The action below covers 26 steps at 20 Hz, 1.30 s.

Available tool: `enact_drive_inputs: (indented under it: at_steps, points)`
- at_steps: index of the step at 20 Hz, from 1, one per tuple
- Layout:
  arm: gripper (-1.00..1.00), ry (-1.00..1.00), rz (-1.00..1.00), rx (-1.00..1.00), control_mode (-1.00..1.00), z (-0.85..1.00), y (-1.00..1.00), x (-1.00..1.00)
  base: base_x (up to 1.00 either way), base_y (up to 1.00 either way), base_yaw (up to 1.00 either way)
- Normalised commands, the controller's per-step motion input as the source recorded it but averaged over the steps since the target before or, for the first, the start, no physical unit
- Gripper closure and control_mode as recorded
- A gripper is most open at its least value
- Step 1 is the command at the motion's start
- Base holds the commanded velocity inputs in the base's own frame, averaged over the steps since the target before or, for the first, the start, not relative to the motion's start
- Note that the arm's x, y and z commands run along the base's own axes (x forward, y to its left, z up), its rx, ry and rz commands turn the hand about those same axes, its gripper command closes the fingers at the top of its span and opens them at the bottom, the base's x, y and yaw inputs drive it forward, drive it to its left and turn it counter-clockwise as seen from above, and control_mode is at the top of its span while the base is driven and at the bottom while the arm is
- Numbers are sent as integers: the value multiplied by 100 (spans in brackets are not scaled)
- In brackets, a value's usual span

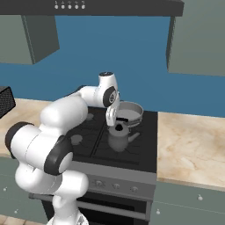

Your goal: Pick the kettle from the counter and place it on a stove burner. Then turn the burner on.

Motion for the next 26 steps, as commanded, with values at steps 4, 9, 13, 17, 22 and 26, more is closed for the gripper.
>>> enact_drive_inputs:
  at_steps: [4,9,13,17,22,26]
  points:
    - [100,0,3,0,-100,-15,0,4,0,0,0]
    - [100,0,3,0,-100,-17,0,1,0,0,0]
    - [-100,0,3,0,-100,-15,0,0,0,0,0]
    - [-100,0,2,0,-100,-4,0,0,0,0,0]
    - [-100,0,1,0,-100,0,0,0,0,0,0]
    - [-100,0,0,0,-100,0,-1,0,0,0,0]
